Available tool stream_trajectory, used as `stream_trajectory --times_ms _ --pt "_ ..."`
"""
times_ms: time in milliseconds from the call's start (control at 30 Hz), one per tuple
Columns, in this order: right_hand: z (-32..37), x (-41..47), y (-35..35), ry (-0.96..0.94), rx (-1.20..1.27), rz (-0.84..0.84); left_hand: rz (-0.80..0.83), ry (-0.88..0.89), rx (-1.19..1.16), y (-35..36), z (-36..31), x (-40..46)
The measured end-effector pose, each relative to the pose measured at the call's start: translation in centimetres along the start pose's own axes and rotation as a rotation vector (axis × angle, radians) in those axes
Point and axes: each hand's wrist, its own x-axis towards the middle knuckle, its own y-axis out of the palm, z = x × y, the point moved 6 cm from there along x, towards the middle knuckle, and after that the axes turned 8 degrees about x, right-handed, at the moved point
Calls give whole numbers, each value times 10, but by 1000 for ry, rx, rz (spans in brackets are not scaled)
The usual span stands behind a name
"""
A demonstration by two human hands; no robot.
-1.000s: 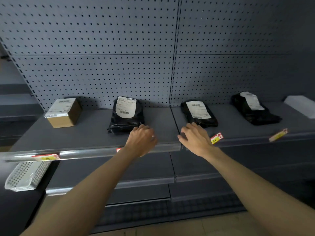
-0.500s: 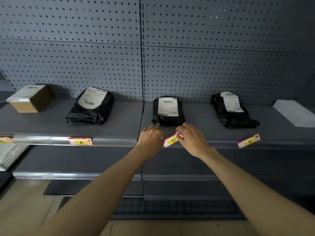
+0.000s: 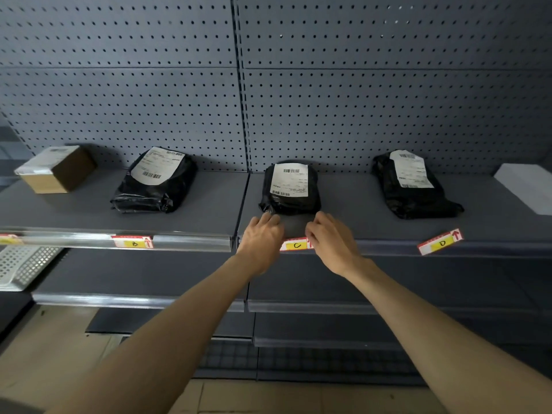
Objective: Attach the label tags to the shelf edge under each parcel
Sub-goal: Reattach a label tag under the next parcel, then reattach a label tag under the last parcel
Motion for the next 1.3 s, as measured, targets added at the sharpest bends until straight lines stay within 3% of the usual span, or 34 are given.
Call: stream_trajectory --times_ms 200,400,567,933,1300 --pt "3 -5 16 9 6 10 46 38 47 10 1 -5" --pt "-9 -6 -18 17 45 -46 39 -28 -283 -25 9 2" --pt "-46 -21 -74 90 28 -105 57 -91 -368 -64 -6 30" --pt "-189 -91 -153 199 -41 -99 21 -77 -371 -102 -155 94" --pt "-271 -120 -129 43 52 -7 119 -82 -230 -50 -279 113"
